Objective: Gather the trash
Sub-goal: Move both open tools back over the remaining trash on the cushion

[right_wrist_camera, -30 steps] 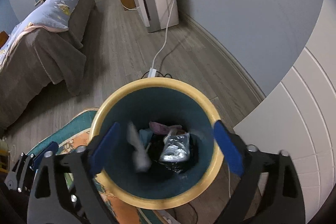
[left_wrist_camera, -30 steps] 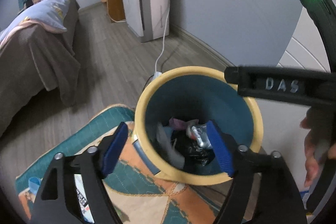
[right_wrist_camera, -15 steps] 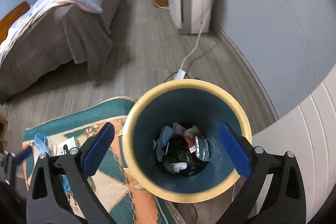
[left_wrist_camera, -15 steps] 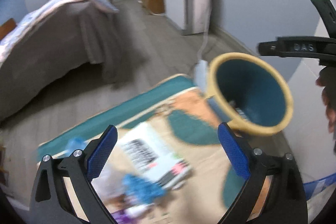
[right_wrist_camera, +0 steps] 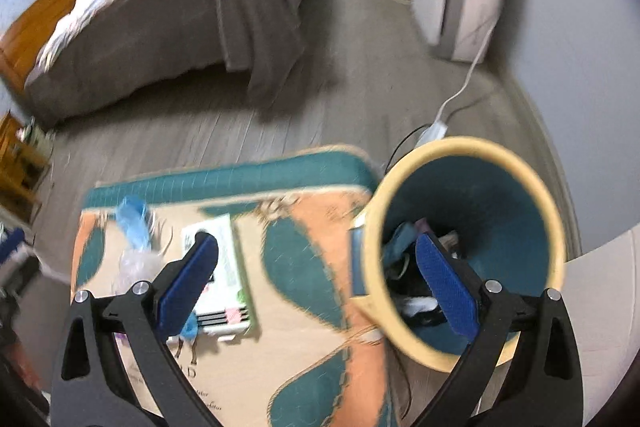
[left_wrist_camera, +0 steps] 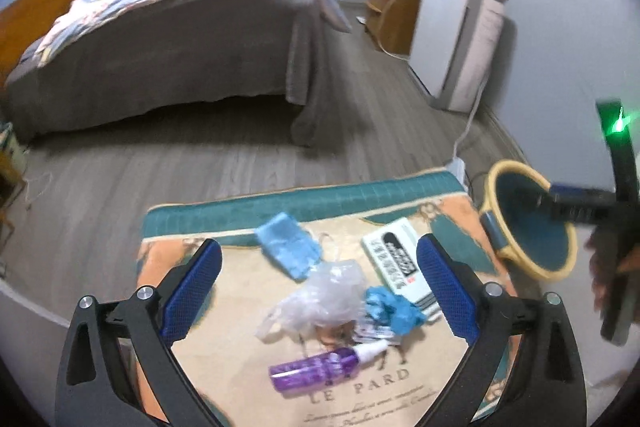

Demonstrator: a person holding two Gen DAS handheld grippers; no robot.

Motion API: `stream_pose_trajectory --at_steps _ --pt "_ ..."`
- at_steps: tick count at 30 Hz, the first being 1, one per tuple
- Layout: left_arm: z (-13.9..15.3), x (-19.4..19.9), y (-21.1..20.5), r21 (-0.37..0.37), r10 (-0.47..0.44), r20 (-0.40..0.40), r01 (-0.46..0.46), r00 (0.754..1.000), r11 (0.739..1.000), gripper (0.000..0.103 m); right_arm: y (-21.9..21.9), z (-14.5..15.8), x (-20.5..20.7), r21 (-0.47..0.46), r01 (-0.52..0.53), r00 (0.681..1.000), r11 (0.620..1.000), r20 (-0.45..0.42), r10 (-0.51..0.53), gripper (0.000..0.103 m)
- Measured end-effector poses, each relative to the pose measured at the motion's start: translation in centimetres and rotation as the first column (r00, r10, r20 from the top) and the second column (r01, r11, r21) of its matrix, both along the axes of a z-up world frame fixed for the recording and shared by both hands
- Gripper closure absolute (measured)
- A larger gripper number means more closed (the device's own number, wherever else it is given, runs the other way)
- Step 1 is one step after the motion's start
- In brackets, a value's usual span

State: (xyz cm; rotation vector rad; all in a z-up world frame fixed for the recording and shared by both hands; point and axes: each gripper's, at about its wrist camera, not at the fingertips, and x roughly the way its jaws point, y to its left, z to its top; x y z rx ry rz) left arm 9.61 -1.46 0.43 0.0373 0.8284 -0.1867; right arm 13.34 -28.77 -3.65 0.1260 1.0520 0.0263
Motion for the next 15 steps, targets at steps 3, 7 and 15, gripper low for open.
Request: stream_pose_trajectory --at_steps 3,7,15 --pt "-0.7 0.2 1.4 0.042 0.015 -0.007 -0.015 1.000 0.999 0.006 1.6 -1.2 0.3 -0.024 -0.011 0.999 1.000 -0.042 0.010 0.006" --pt "-2.0 0.7 2.4 0.088 0.007 -0.031 -0.004 0.999 0.996 0.006 3.9 -2.5 0.7 -0.052 -0.051 0.995 0.997 -0.084 0.047 0.006" --pt "-5.0 1.5 3.7 0.130 -0.006 -0.095 0.018 0.996 0.991 0.006 8.2 -5.7 1.6 -0.115 -0.130 0.979 0.985 -0.171 0.109 0.006"
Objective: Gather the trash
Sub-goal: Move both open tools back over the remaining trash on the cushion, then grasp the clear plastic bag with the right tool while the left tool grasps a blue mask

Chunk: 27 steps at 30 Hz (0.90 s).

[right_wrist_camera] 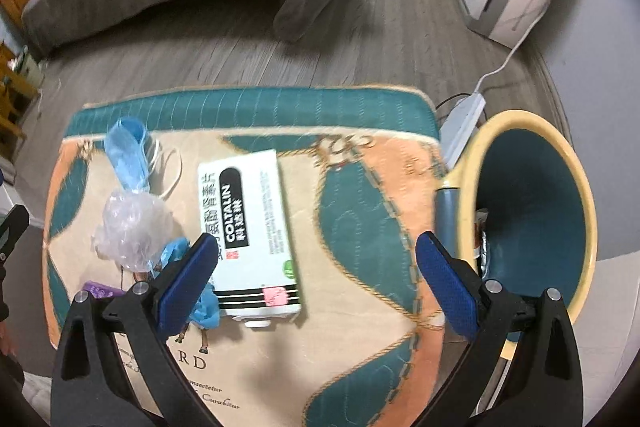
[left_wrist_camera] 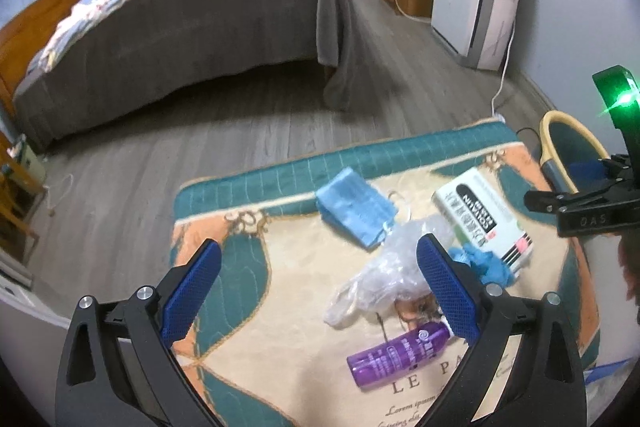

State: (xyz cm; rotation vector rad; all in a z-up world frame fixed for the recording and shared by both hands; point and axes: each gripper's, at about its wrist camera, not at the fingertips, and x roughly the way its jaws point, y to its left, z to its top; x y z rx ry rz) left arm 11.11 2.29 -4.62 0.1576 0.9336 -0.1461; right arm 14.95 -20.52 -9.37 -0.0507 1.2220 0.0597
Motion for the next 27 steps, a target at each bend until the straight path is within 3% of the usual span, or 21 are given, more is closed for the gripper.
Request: stream_pose_trajectory --at_steps 5,9,16,20,22,24,27 --pt "-0.9 1.0 0.4 0.007 -0.005 -0.014 0.005 1.000 1.000 0.006 1.2 -1.4 1.0 -0.021 -0.013 1.000 1.000 -0.027 0.013 0.006" --pt "-1.4 2.5 2.0 0.007 0.052 -0.023 -0.052 0.998 0.999 0.006 2.5 -1.9 1.8 0.030 -0.035 0.999 0.999 -0.029 0.036 0.006" --pt "-1.7 4.3 3.9 0.021 0.105 -0.018 -0.105 0.994 0.994 0.006 6.8 -1.1 2.1 0.105 -0.203 0.979 0.973 0.012 0.203 0.006" --pt "-2.0 4.8 4.2 0.029 0.108 -0.021 -0.107 0.994 0.994 0.006 9.6 -1.8 1.8 0.148 -0.290 0.956 0.946 -0.007 0.294 0.008" --pt "-2.2 5.1 4.2 0.030 0.108 -0.029 -0.107 0.994 0.994 0.006 10.3 -2.3 2.1 0.162 -0.306 0.949 0.938 -0.031 0.315 0.024" --pt "-2.4 5.4 4.2 0.035 0.105 -0.034 -0.104 0.994 0.994 0.006 10.5 -2.7 2.4 0.201 -0.307 0.944 0.930 -0.056 0.324 0.051" --pt "-2.7 5.8 3.8 0.041 0.098 -0.036 -0.097 0.995 0.994 0.006 10.1 -2.6 3.0 0.265 -0.290 0.945 0.920 -0.077 0.319 0.081"
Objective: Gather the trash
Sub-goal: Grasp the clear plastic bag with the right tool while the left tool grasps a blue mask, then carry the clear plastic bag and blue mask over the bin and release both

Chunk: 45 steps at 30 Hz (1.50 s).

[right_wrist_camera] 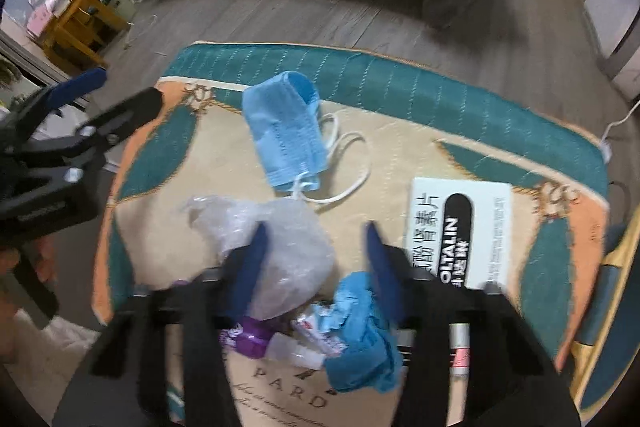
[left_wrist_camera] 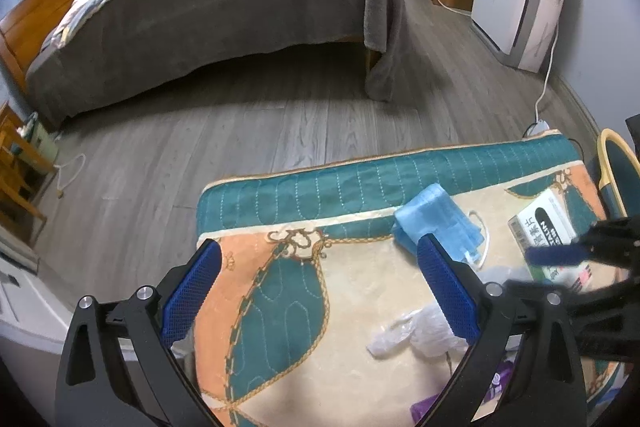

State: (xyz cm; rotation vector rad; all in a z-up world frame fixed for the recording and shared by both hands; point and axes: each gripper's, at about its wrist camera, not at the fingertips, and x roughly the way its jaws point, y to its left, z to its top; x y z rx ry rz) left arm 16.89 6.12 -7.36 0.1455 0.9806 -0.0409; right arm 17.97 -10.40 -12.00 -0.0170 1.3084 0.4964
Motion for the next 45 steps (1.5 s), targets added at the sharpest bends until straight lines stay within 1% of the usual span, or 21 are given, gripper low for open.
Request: stream_pose_trajectory --at_steps 6,8,14,17,18,20,21,22,23,24,25,27,28,29,32,35,37,38,39,42,45 --pt "-0.8 1.2 -0.8 -0.011 -0.017 -0.012 0.017 1.000 1.000 0.006 -1.7 2.1 1.2 0.037 0.036 0.999 0.999 0.016 -0.036 0.094" --pt "-0.9 1.6 -1.2 -0.012 -0.024 -0.015 0.024 1.000 1.000 0.006 -2.5 3.0 1.5 0.040 0.053 0.998 0.998 0.031 -0.054 0.094" --pt "-2.1 3.0 -2.7 -0.069 -0.084 -0.034 0.082 0.996 0.994 0.006 -4.9 4.9 2.5 -0.094 0.106 0.988 0.990 0.126 -0.093 0.094" --pt "-2.8 3.5 -3.8 -0.076 -0.134 -0.040 0.131 0.990 0.989 0.007 -6.5 5.1 3.0 -0.131 0.140 0.983 0.981 0.138 -0.122 0.094" --pt "-3.1 3.6 -4.3 -0.072 -0.155 -0.047 0.152 0.987 0.986 0.007 -7.0 5.0 3.2 -0.132 0.151 0.982 0.980 0.135 -0.133 0.094" --pt "-3.8 3.8 -5.0 -0.061 -0.182 -0.059 0.178 0.982 0.982 0.008 -7.9 4.7 3.7 -0.069 0.173 0.980 0.983 0.109 -0.165 0.093" --pt "-4.2 3.9 -5.2 -0.060 -0.193 -0.068 0.189 0.979 0.980 0.011 -8.0 4.5 3.9 -0.030 0.172 0.982 0.985 0.081 -0.169 0.089" --pt "-4.4 4.0 -5.3 -0.067 -0.199 -0.077 0.195 0.977 0.979 0.021 -7.8 4.1 4.0 -0.020 0.164 0.985 0.986 0.063 -0.162 0.086" --pt "-4.7 4.2 -5.4 -0.078 -0.206 -0.092 0.199 0.974 0.977 0.027 -7.5 3.9 4.0 -0.028 0.150 0.987 0.988 0.061 -0.148 0.075" --pt "-5.2 4.4 -5.3 -0.091 -0.210 -0.117 0.200 0.971 0.976 0.039 -7.1 3.7 4.0 -0.043 0.131 0.990 0.990 0.060 -0.128 0.067" --pt "-5.5 4.5 -5.3 -0.100 -0.215 -0.131 0.203 0.968 0.974 0.051 -6.7 3.6 3.9 -0.054 0.116 0.992 0.992 0.059 -0.113 0.065" --pt "-5.9 4.6 -5.3 -0.118 -0.234 -0.155 0.217 0.960 0.969 0.069 -6.0 3.2 3.8 -0.059 0.095 0.995 0.994 0.047 -0.092 0.064" --pt "-6.0 4.6 -5.2 -0.119 -0.240 -0.160 0.222 0.958 0.968 0.074 -5.7 2.9 3.7 -0.057 0.084 0.996 0.995 0.036 -0.082 0.063" --pt "-5.9 4.6 -5.2 -0.118 -0.247 -0.161 0.230 0.956 0.966 0.081 -5.2 2.8 3.6 -0.053 0.069 0.997 0.996 0.032 -0.067 0.057" --pt "-5.1 4.4 -4.9 -0.114 -0.256 -0.148 0.241 0.955 0.964 0.087 -3.7 2.5 3.1 -0.023 0.013 1.000 1.000 0.023 -0.012 0.033" --pt "-4.4 4.4 -4.2 -0.129 -0.245 -0.138 0.228 0.960 0.965 0.088 -1.9 2.0 2.5 -0.013 -0.037 0.999 0.999 0.014 0.037 0.029" --pt "-4.1 4.1 -4.2 -0.121 -0.245 -0.131 0.230 0.961 0.966 0.088 -1.0 1.0 2.1 -0.006 -0.054 0.998 0.999 -0.021 0.054 0.029" --pt "-3.9 4.0 -4.3 -0.110 -0.248 -0.126 0.235 0.961 0.966 0.088 -0.5 0.5 1.9 -0.011 -0.061 0.998 0.998 -0.033 0.061 0.033" --pt "-3.7 3.7 -4.4 -0.104 -0.251 -0.121 0.239 0.960 0.965 0.088 0.0 -0.1 1.6 -0.038 -0.079 0.996 0.996 -0.047 0.077 0.050" --pt "-3.0 3.4 -4.3 -0.109 -0.248 -0.105 0.237 0.963 0.965 0.089 0.6 -0.1 0.9 -0.071 -0.111 0.993 0.991 -0.048 0.108 0.075" --pt "-1.5 2.8 -4.1 -0.107 -0.233 -0.065 0.225 0.970 0.968 0.089 -0.2 2.2 0.4 -0.062 -0.075 0.997 0.995 0.017 0.076 0.078"
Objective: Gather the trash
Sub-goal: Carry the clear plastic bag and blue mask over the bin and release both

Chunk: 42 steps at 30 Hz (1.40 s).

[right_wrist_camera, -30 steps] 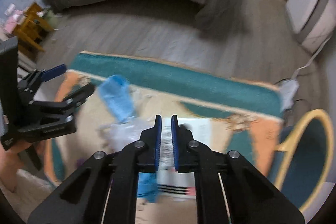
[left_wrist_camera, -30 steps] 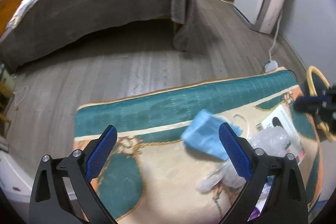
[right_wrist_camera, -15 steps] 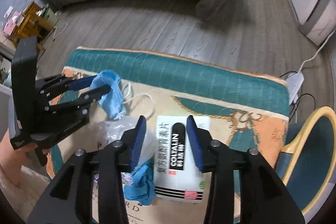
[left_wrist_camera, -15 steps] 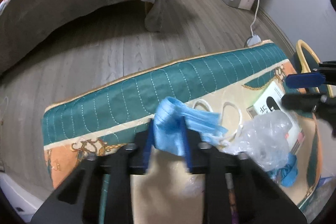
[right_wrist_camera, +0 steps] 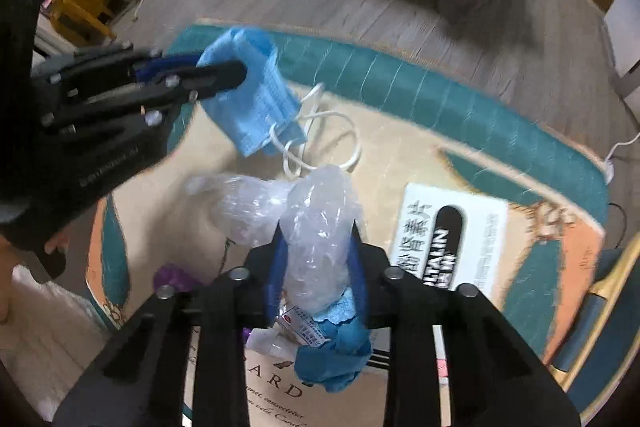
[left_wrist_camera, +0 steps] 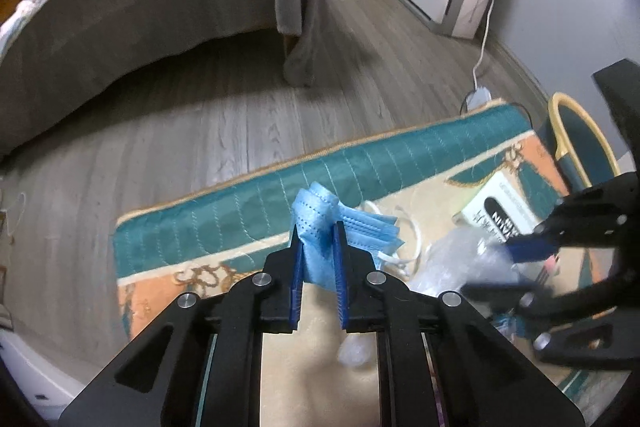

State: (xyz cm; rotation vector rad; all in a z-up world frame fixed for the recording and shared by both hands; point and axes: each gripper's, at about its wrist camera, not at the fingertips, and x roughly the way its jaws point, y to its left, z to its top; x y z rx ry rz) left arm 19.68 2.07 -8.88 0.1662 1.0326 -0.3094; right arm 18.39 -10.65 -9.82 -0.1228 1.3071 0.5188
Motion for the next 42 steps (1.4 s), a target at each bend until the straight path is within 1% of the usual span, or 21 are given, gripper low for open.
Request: stream_pose_trajectory --at_steps 5,8,11,17,22,26,29,32,35,38,42 --pt "3.0 -1.2 0.7 -0.036 0.044 0.072 -0.042 0.996 0.998 0.089 -3.1 3.8 -1.8 0.046 0.085 0.993 0.995 0.082 -0.088 0.078" --pt "4.6 -2.3 0.4 -0.002 0.059 0.124 -0.060 0.991 0.998 0.089 -4.5 5.4 -2.9 0.042 0.111 0.987 0.993 0.115 -0.115 0.078" --pt "5.9 -3.1 0.8 -0.020 0.091 0.139 -0.089 0.986 0.996 0.089 -6.0 6.9 -4.2 0.049 0.151 0.978 0.987 0.138 -0.156 0.078" --pt "8.5 -6.2 -0.6 -0.022 0.072 0.190 -0.069 0.979 0.997 0.089 -9.2 9.4 -7.2 0.036 0.227 0.948 0.973 0.220 -0.229 0.078" --pt "10.4 -9.0 -3.0 -0.054 0.046 0.228 -0.035 0.973 0.998 0.088 -12.0 10.8 -9.7 0.013 0.330 0.904 0.944 0.284 -0.320 0.078" --pt "10.4 -10.2 -5.3 -0.065 0.012 0.236 0.003 0.972 0.998 0.088 -14.0 11.1 -11.2 0.002 0.398 0.873 0.917 0.306 -0.379 0.078" --pt "9.6 -11.0 -6.9 -0.051 -0.025 0.230 0.038 0.973 0.998 0.088 -15.5 11.2 -11.4 -0.030 0.430 0.855 0.902 0.334 -0.396 0.078" --pt "8.2 -11.0 -8.3 -0.052 -0.037 0.189 0.047 0.981 0.998 0.088 -16.9 10.8 -11.1 -0.031 0.449 0.848 0.893 0.329 -0.415 0.078" --pt "6.9 -11.1 -9.4 -0.041 -0.039 0.147 0.045 0.988 0.998 0.088 -19.3 10.0 -10.3 -0.016 0.496 0.829 0.868 0.305 -0.468 0.078" --pt "7.0 -11.6 -10.7 -0.056 -0.035 0.152 0.044 0.988 0.998 0.088 -21.3 9.3 -9.7 0.002 0.542 0.805 0.841 0.289 -0.519 0.078" --pt "6.8 -11.9 -13.3 -0.015 -0.066 0.174 0.070 0.982 0.997 0.088 -23.6 9.0 -9.1 0.009 0.585 0.773 0.811 0.294 -0.562 0.078"
